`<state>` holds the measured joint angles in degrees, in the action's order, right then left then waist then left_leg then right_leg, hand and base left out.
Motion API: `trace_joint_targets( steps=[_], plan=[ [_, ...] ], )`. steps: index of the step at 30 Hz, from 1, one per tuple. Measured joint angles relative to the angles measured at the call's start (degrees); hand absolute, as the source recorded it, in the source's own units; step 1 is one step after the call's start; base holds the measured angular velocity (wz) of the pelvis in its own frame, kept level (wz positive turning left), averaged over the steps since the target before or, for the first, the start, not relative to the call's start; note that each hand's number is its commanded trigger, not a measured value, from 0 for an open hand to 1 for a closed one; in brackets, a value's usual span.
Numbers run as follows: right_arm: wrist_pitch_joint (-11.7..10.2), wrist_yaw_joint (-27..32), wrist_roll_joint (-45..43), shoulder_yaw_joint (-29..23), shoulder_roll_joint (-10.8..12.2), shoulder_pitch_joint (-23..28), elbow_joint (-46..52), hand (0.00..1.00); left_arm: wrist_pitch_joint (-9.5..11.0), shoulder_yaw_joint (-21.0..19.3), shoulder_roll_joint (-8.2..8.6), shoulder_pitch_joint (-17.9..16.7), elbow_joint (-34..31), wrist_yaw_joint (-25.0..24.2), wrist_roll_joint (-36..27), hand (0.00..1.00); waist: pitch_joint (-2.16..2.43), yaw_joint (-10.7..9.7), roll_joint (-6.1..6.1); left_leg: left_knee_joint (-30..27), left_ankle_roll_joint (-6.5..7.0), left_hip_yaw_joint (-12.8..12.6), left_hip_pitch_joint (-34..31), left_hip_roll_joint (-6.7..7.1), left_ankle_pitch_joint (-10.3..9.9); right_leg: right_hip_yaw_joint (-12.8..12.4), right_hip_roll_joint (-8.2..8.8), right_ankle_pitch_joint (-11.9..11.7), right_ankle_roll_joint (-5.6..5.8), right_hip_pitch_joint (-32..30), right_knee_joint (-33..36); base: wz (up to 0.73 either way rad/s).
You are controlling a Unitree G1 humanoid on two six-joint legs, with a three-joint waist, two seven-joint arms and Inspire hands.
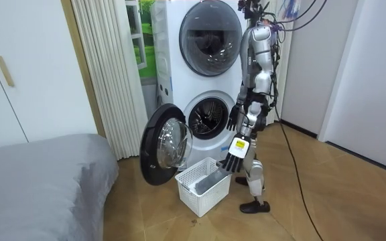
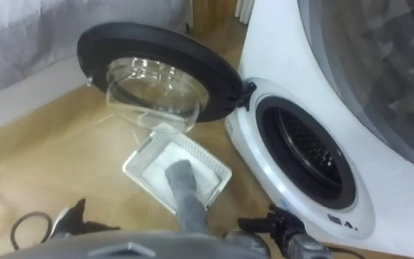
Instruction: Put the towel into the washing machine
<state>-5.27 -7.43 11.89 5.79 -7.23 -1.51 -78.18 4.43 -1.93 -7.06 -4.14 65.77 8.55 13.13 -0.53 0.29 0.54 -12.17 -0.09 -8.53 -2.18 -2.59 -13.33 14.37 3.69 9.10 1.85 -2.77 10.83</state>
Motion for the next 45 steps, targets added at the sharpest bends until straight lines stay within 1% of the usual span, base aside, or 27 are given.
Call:
trace_joint_targets(
  steps=[1,2,4,6,7,8,11,12,14,15,16,18,19,20,22,23,25,26,27,29,30,31,33,35,39,41,45],
  plan=[
    [0.2,0.4,-0.8,0.7,0.1,-1.5,0.0,0.00,0.1,0.3,0.08,1.9,0.9,0.3,1.4,0.00,-0.15,0.1,0.19,-0.7,0.07,0.0,-1.6,0.01,0.0,-0.1,0.14,0.0,-0.01,-1.7,0.7,0.00],
    [0.4,0.5,-1.9,0.8,0.3,-3.0,-0.2,0.00,0.4,0.5,0.33,3.5,1.6,0.7,2.7,0.00,-0.54,0.0,0.37,-1.5,0.16,0.0,-3.3,0.00,0.1,-0.1,0.34,0.0,-0.02,-3.4,1.7,0.00],
    [0.4,1.1,-3.5,0.9,0.4,-4.7,-0.6,0.00,0.6,2.2,0.75,6.2,2.5,0.9,4.3,0.00,-1.11,0.0,0.57,-2.7,0.22,0.0,-5.5,0.01,0.1,-0.3,0.63,0.0,-0.02,-6.0,3.3,-0.04],
    [0.4,1.7,-3.8,1.1,0.4,-6.0,-0.6,0.00,1.1,3.6,1.35,8.1,3.4,0.9,5.1,0.00,-1.26,0.2,0.73,-4.2,0.23,0.0,-8.3,0.03,0.1,-0.4,1.00,0.0,-0.03,-8.9,5.1,-0.06],
    [0.2,2.3,-3.8,1.5,0.5,-6.8,-0.5,0.00,1.2,4.7,1.64,9.8,3.5,0.9,5.2,0.00,-1.38,-0.2,0.75,-5.4,0.23,0.0,-10.2,0.04,0.1,-0.3,1.26,0.0,-0.04,-10.6,6.0,0.00],
    [0.2,2.6,-3.8,2.0,0.5,-7.6,-0.4,0.00,1.2,5.3,1.80,10.6,3.5,0.9,5.2,0.00,-1.45,-0.2,0.74,-6.0,0.23,-0.1,-11.3,0.04,0.1,-0.4,1.35,0.0,-0.05,-11.6,6.3,0.00],
    [0.4,3.6,-3.5,3.0,1.4,-11.0,-0.5,0.00,2.0,8.6,2.90,15.4,5.4,2.1,5.7,0.00,-2.18,-0.1,0.93,-7.6,0.73,-0.6,-16.6,0.03,0.4,-1.6,1.41,-0.4,-0.83,-17.5,8.2,-0.13],
    [0.4,3.5,-3.7,3.0,1.6,-11.7,-0.4,0.00,2.1,8.9,2.97,16.2,5.8,2.2,6.3,0.00,-2.26,-0.1,0.95,-7.8,0.91,-0.6,-17.5,0.05,0.5,-1.8,1.46,-0.5,-0.96,-18.6,8.6,-0.14],
    [0.4,3.5,-4.2,3.1,2.5,-14.3,-0.2,0.00,2.1,10.1,3.38,18.6,6.7,2.2,8.8,0.00,-2.72,-0.3,1.11,-9.7,1.09,-0.7,-21.5,0.00,0.6,-2.7,1.71,-0.6,-1.17,-23.4,11.2,-0.13],
    [0.4,3.6,-4.2,3.2,2.5,-14.4,0.0,0.00,2.1,10.5,3.52,19.2,6.7,2.3,9.8,0.00,-2.80,-0.3,1.07,-10.1,1.10,-0.8,-22.3,0.01,0.6,-3.0,1.80,-0.6,-1.19,-24.5,11.8,-0.14],
    [0.3,3.7,-4.2,3.8,2.5,-15.3,0.4,0.00,2.1,12.1,3.82,20.3,6.7,2.5,11.8,0.00,-3.18,-0.4,0.93,-11.2,1.11,-0.9,-24.1,0.07,0.6,-3.5,1.97,-0.7,-1.26,-26.5,13.1,-0.11],
    [0.3,4.3,-3.7,5.4,2.6,-16.6,1.1,0.00,2.1,13.9,4.13,22.0,6.7,2.6,13.9,0.00,-3.65,-0.6,0.67,-13.0,1.16,-0.8,-27.0,0.10,0.7,-3.7,2.24,-0.7,-1.48,-29.3,14.7,-0.04],
    [0.3,4.7,-3.5,6.4,2.6,-17.1,2.1,0.00,2.1,15.0,4.03,23.3,6.6,2.8,15.1,0.00,-3.80,-1.0,0.67,-14.3,1.18,-1.0,-29.3,-0.04,0.6,-3.7,2.32,-0.8,-1.74,-31.5,15.7,0.04],
    [0.3,4.7,-3.6,6.6,2.6,-17.4,2.6,0.00,2.1,15.8,3.83,23.8,6.5,3.2,15.8,0.00,-3.81,-1.3,0.69,-15.0,1.22,-1.0,-30.6,-0.12,0.6,-3.7,2.35,-0.8,-1.85,-32.6,16.3,0.00],
    [0.3,4.7,-3.9,6.9,2.3,-18.2,4.3,0.00,2.1,18.2,3.04,26.1,6.2,3.7,19.2,0.00,-4.10,-2.6,0.72,-17.2,1.67,-0.8,-35.1,-0.30,0.5,-4.6,2.31,-1.1,-2.39,-37.2,18.2,-0.02],
    [0.2,4.7,-3.8,7.2,2.1,-18.3,4.8,0.00,2.1,18.7,2.84,26.6,6.1,3.8,20.1,0.00,-4.17,-2.9,0.71,-17.8,1.76,-0.9,-36.2,-0.35,0.4,-4.8,2.32,-1.1,-2.45,-38.3,18.8,-0.07],
    [-0.1,4.5,-2.8,9.0,1.8,-18.8,5.8,0.00,2.1,21.1,2.00,29.2,6.0,3.8,23.1,0.00,-4.34,-4.0,0.71,-20.9,2.17,-1.1,-41.2,-0.75,0.0,-5.5,2.36,-0.9,-2.87,-43.4,21.8,-0.10],
    [-0.1,4.2,-2.6,9.5,1.7,-19.3,6.3,0.00,2.1,21.9,1.95,30.6,5.9,4.2,24.2,0.00,-4.59,-4.8,0.67,-22.5,2.31,-1.6,-43.3,-0.94,-0.1,-6.0,2.32,-0.8,-3.04,-45.6,23.1,-0.09],
    [-0.1,4.1,-2.7,10.0,1.6,-19.4,6.8,0.00,2.1,22.4,1.85,31.3,5.9,4.6,24.8,0.00,-4.67,-4.9,0.68,-23.3,2.35,-1.7,-44.3,-1.07,-0.2,-6.4,2.25,-0.8,-3.10,-46.6,23.8,-0.12],
    [-0.4,3.5,-2.6,11.6,1.5,-20.4,7.1,0.00,2.6,23.7,1.65,33.8,5.9,6.1,26.9,0.00,-5.06,-5.1,0.50,-26.8,2.47,-2.2,-48.8,-2.14,-1.1,-6.5,2.00,-0.9,-3.64,-51.0,26.2,-0.21],
    [-0.5,3.5,-2.4,12.0,1.5,-20.8,7.1,0.00,2.8,24.4,1.55,34.4,5.8,6.6,27.4,0.00,-5.12,-5.4,0.42,-27.8,2.50,-2.2,-50.0,-2.38,-1.3,-6.5,2.01,-0.8,-3.75,-52.2,27.0,-0.14],
    [-0.9,3.6,-1.2,12.7,1.5,-21.4,7.1,0.00,3.0,26.2,1.19,35.6,5.7,7.3,27.7,0.00,-5.27,-6.0,0.23,-29.5,2.65,-2.1,-52.1,-2.82,-1.7,-6.5,2.00,-0.7,-4.02,-54.1,28.1,-0.05],
    [-1.6,3.6,0.5,14.1,1.4,-22.4,7.3,0.00,3.6,29.1,0.29,37.0,5.5,8.6,29.3,0.00,-5.27,-6.5,0.24,-32.0,2.61,-2.1,-55.2,-3.04,-2.4,-7.2,2.01,-0.2,-4.27,-57.5,30.6,-0.05],
    [-2.3,3.6,2.4,15.4,0.5,-23.8,8.5,0.00,4.0,31.8,-0.56,38.6,4.3,10.3,30.4,0.00,-5.27,-6.9,0.24,-34.8,2.77,-2.3,-59.1,-3.28,-3.0,-8.2,1.95,0.4,-4.29,-61.8,33.7,-0.05],
    [-3.0,3.5,4.7,15.6,0.3,-25.3,10.3,0.00,4.4,35.0,-2.50,40.5,3.2,11.8,32.6,0.00,-5.27,-8.4,0.25,-39.1,2.61,-2.0,-63.9,-3.95,-4.3,-8.2,1.86,1.5,-4.79,-66.5,37.7,-0.01],
    [-3.1,3.5,7.1,15.9,0.4,-26.2,11.6,0.00,4.4,36.8,-2.99,41.9,3.2,13.5,33.2,0.00,-5.27,-9.1,0.25,-41.8,2.59,-2.0,-66.4,-4.85,-5.2,-8.2,1.34,1.8,-5.05,-68.9,39.4,-0.14],
    [-4.2,3.4,9.5,16.8,0.9,-26.7,12.1,0.00,4.7,38.6,-3.10,42.5,3.0,14.8,34.9,0.00,-5.25,-11.1,0.29,-43.7,2.63,-2.0,-68.4,-4.94,-5.9,-8.3,1.63,2.6,-5.18,-71.0,41.7,0.00]
  ],
)
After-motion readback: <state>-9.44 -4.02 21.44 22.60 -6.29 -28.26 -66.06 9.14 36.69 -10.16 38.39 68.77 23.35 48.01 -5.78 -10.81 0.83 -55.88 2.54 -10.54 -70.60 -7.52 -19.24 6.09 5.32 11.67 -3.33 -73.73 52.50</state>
